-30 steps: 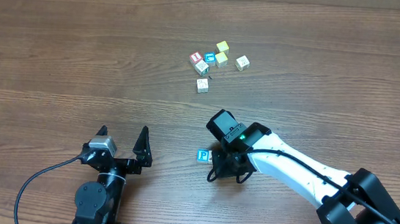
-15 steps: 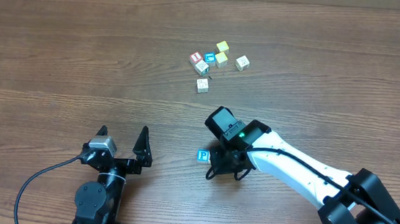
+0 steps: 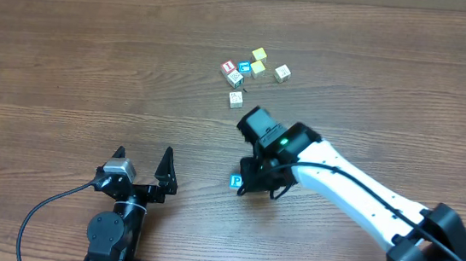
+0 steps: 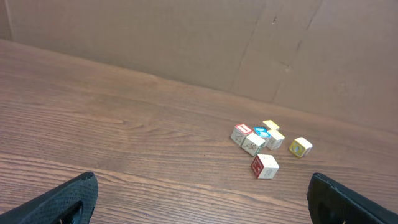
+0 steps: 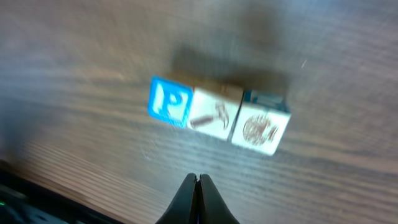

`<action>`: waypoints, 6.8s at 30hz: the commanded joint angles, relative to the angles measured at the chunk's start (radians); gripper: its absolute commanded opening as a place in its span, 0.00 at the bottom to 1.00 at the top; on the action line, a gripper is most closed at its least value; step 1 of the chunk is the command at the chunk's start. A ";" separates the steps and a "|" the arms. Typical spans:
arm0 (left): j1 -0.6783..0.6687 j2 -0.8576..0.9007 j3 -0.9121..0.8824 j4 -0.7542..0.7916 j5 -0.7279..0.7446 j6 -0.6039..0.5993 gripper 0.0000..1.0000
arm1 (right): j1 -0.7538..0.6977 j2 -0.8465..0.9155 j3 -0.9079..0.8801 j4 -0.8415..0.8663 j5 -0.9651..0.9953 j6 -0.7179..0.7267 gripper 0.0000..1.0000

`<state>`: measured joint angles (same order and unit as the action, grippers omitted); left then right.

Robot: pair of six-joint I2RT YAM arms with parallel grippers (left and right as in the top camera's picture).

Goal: Flip 3 blocks

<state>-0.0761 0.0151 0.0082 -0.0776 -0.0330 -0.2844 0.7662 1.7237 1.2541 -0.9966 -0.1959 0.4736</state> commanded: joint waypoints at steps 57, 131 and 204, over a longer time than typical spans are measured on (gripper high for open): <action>0.005 -0.011 -0.003 0.002 0.008 0.015 1.00 | -0.105 0.072 -0.141 0.131 0.019 0.364 0.04; 0.005 -0.011 -0.003 0.002 0.008 0.015 1.00 | -0.269 0.072 0.028 -0.038 0.027 0.094 0.40; -0.175 1.442 0.974 -0.910 0.185 -0.144 0.04 | -0.279 -0.141 -0.248 0.139 0.023 0.260 0.04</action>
<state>-0.2241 1.4612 1.0397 -1.0378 0.1581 -0.3882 0.4580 1.5913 1.0084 -0.8654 -0.2012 0.6765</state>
